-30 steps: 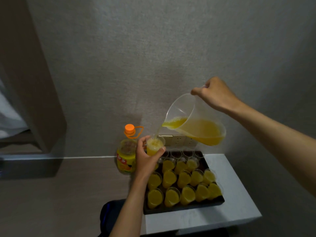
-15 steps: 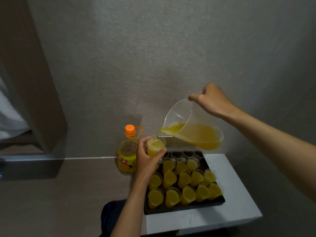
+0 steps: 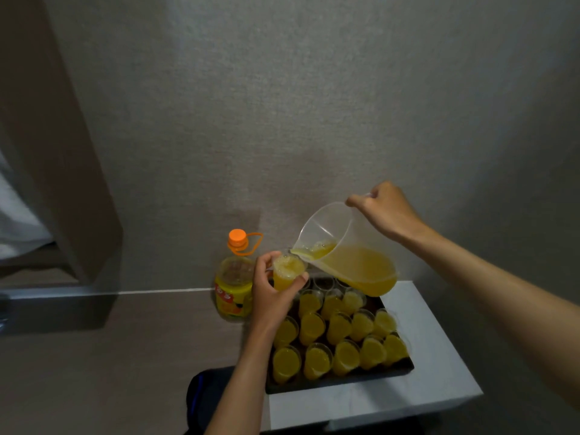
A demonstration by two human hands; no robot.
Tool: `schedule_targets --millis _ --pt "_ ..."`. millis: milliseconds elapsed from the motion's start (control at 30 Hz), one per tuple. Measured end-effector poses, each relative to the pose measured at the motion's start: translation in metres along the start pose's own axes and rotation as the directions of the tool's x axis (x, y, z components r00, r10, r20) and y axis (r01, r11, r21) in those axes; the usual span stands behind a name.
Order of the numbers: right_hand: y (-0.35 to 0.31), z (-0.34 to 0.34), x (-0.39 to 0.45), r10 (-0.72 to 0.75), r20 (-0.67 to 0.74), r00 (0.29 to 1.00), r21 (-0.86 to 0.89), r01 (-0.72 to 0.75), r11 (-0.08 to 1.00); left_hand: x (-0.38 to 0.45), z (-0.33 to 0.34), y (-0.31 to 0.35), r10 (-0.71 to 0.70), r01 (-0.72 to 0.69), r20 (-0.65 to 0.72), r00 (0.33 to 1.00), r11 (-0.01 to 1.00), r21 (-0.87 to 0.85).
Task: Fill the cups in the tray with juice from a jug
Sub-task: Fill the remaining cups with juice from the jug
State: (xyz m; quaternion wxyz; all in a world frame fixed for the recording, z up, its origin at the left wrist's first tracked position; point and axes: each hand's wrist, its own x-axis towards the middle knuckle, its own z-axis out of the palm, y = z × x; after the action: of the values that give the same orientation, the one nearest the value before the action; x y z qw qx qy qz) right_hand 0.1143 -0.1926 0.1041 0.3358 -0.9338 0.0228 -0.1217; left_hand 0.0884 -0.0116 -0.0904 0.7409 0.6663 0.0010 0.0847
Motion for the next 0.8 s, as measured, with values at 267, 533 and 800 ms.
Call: schedule_targets --millis 267,533,800 --pt "0.024 0.006 -0.013 0.094 -0.102 0.99 0.186 -0.074 0.98 0.002 0.001 -0.006 -0.033 0.034 -0.034 0.999 0.999 0.017" --pt "0.05 0.019 -0.03 0.283 -0.26 0.923 0.446 -0.145 0.883 0.001 0.008 -0.011 -0.051 0.052 -0.042 0.998 0.998 0.027" --pt "0.071 0.051 -0.065 0.47 -0.355 0.808 0.604 -0.186 0.775 0.004 0.019 -0.019 -0.075 0.079 -0.049 0.996 0.994 0.073"
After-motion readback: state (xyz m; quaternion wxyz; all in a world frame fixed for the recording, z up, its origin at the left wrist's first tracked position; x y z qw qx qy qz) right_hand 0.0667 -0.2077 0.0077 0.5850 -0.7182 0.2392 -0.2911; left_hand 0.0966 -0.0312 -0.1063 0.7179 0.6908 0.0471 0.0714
